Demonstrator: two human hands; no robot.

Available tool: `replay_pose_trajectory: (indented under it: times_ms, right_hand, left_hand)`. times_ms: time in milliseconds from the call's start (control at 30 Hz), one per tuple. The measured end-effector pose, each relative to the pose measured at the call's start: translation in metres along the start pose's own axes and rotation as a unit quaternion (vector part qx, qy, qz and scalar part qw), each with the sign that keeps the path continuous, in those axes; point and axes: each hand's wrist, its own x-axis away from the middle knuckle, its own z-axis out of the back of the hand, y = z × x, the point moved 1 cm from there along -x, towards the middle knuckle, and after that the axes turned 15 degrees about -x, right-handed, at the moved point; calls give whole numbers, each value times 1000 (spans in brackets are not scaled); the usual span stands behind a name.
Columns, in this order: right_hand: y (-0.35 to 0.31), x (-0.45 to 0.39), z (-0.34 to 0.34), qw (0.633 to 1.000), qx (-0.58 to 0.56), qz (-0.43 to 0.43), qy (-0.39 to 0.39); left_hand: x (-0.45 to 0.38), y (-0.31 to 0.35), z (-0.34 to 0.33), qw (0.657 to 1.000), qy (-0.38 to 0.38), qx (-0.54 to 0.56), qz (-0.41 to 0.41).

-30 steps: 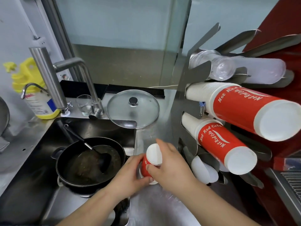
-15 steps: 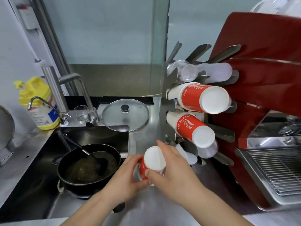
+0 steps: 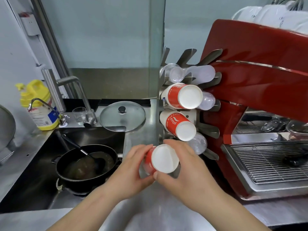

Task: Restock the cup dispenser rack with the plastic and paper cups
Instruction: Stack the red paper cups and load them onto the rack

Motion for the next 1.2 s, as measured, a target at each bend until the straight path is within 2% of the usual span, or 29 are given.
replay_pose_trajectory:
  times_ms: [267, 733, 933, 1200]
  right_hand:
    - [-10, 9, 45, 995, -12, 92, 23]
    - [-12, 23, 88, 983, 24, 167, 74]
    - [6, 17, 82, 976, 44, 195, 86]
    - [43, 4, 59, 976, 50, 197, 79]
  left_hand:
    - [-28, 38, 15, 993, 41, -48, -100]
    - [-60, 85, 25, 974, 68, -65, -205]
    - [-71, 83, 14, 966, 94, -64, -231]
    - [-75, 60, -2, 970, 60, -77, -224]
